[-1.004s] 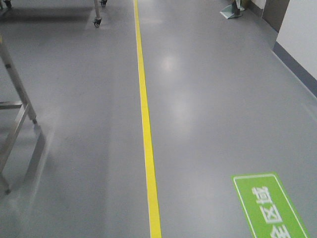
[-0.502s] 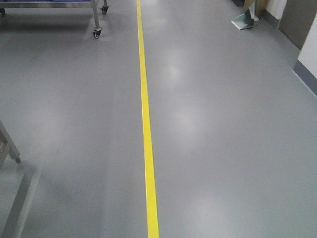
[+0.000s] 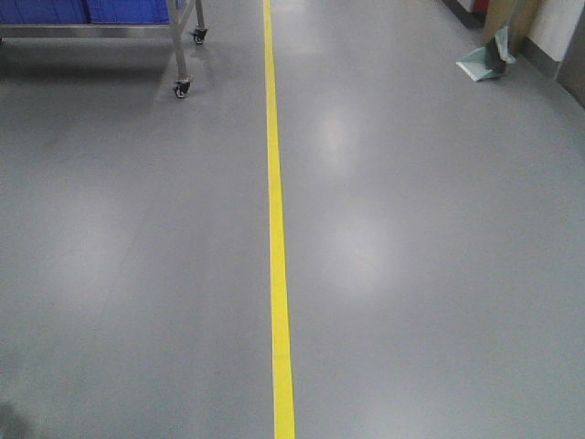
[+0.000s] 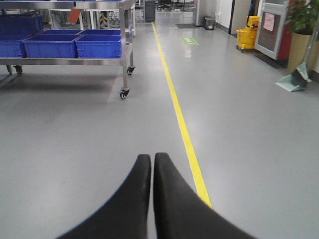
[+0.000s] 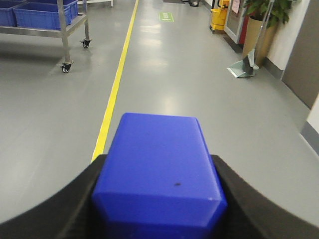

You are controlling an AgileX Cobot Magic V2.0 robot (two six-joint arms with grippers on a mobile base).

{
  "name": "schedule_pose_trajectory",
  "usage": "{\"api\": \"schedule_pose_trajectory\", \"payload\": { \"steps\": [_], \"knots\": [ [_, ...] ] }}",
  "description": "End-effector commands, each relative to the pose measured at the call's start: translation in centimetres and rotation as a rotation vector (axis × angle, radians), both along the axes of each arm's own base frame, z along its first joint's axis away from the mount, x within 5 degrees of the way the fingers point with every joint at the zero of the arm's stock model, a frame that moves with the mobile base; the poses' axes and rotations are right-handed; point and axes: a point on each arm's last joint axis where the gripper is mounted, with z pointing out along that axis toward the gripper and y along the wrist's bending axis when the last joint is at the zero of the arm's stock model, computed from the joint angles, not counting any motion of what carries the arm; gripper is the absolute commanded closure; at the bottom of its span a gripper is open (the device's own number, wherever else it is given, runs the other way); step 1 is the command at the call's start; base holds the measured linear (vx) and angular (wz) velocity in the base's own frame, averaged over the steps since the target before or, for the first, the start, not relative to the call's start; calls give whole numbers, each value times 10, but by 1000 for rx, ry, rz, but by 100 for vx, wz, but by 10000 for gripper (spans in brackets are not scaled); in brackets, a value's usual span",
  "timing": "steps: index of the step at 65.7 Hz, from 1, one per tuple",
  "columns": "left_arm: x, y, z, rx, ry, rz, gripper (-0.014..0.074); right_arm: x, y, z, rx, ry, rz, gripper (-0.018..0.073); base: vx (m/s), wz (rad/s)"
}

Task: Pour parts from conveyor to right shelf
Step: 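Drive along the aisle and turn toward the shelf of blue bins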

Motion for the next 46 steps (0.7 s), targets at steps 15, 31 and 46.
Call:
{"api": "schedule_pose_trajectory", "payload": {
  "steps": [15,31,46],
  "knots": [
    [-1,0,14,-14,-109,-5,603,1,-1,16,-9,-99,-14,564,86,17],
    [-1,0,14,-14,-109,-5,603,1,-1,16,-9,-99,-14,564,87,25],
    [-1,0,14,-14,-109,-5,603,1,-1,16,-9,-99,-14,564,84,32]
  ]
}}
